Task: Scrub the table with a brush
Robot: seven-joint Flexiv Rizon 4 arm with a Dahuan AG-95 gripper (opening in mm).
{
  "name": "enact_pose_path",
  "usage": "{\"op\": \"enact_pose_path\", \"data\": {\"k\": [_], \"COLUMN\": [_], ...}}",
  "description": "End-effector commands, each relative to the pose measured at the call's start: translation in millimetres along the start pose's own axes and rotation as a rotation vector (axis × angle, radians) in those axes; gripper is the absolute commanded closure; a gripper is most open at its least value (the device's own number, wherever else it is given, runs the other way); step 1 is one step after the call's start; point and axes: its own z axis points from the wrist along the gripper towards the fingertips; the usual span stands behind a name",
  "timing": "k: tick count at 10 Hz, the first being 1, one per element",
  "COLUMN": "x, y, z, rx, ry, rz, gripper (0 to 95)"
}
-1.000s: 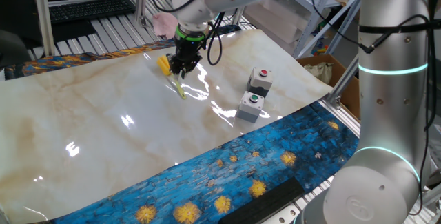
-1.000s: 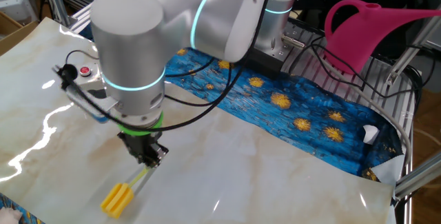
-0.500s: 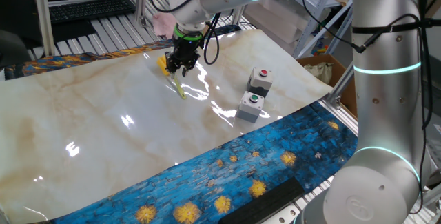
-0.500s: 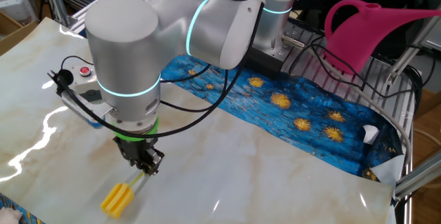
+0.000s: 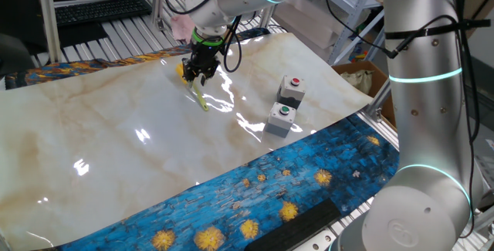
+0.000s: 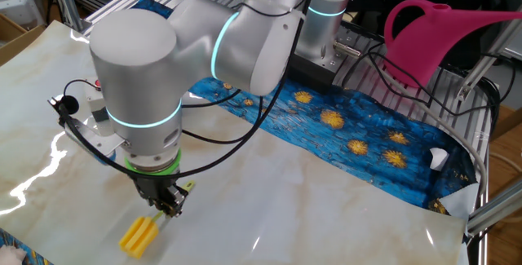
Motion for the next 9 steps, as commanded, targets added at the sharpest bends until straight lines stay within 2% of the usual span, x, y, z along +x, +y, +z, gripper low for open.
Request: {"op": "enact_pose_path", "data": {"k": [1,5,6,9], "x": [-1.2,-6.8,-6.8,-7.1], "y": [-0.1,-0.6,-0.6,-0.8], "z": [1.7,9.0,10.9,12.4], "rx": [0.001,0.0,-0.001,-0.001], "ry": [-0.001,-0.003,-0.005,-0.004], "rz": [-0.001,-0.003,-0.004,-0.01], "gripper": [57.0,57.0,76.0,76.0]}}
